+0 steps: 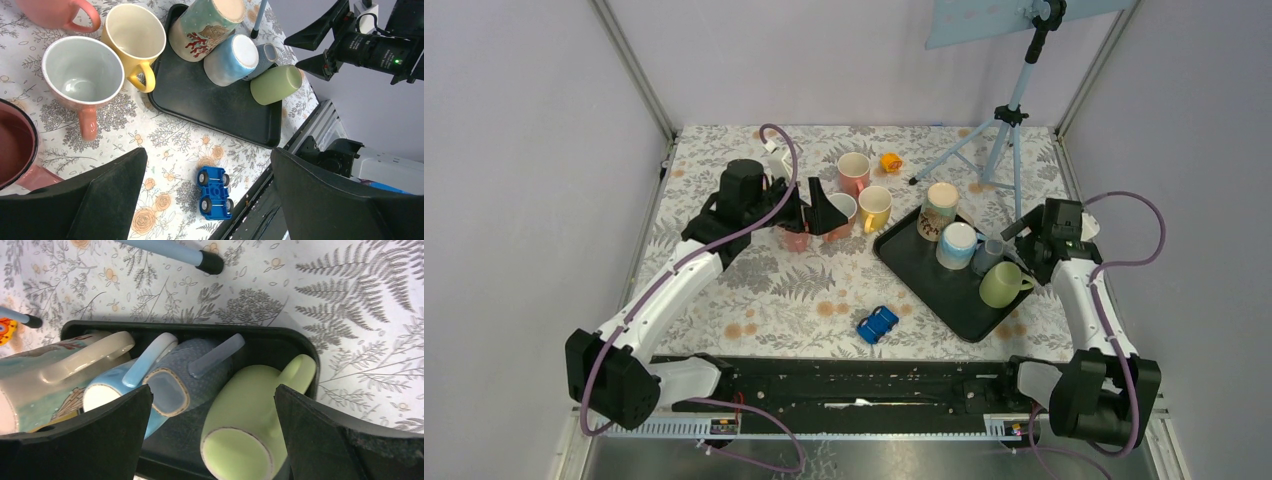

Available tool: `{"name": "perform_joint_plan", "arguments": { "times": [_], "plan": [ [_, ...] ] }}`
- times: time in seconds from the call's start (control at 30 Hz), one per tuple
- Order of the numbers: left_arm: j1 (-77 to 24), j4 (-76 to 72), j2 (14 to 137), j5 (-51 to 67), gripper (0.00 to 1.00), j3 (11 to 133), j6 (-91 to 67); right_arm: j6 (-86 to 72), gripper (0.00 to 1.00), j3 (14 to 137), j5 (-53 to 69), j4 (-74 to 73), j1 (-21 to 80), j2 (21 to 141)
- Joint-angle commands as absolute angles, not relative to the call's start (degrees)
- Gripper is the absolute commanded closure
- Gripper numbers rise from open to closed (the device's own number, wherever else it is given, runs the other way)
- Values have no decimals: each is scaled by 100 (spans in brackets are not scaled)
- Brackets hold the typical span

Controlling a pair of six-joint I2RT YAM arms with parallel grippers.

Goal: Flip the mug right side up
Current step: Move the cup to the tray.

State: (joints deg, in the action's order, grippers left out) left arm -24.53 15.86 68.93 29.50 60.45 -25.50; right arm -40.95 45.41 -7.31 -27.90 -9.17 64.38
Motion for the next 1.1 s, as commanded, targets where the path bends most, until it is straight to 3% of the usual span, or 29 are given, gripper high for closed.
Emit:
{"name": "perform_joint_plan", "arguments": {
  "times": [0.0,0.4,0.7,0.93,1.07],
  "plan": [
    [-2492,1388,6999,3152,1,6427,-2441,-4348,0,4418,-370,-2304,-940,6547],
    [-2531,1513,6951,3034,1,6400,-2363,-4587,0,3726,325,-2127,-932,6213],
    [-2949,2153,7787,2924,1,7134,-2149,-4941,0,3716,446,-2241,-816,5997],
    [-2957,1967,7721,2898,1,7063,-2238,-5398,0,3738,-41,-2321,284,5863],
    [-2962,1735,7604,2860,1,6727,-2285,-5457,0,3566,-189,-2333,404,5689]
  ]
}}
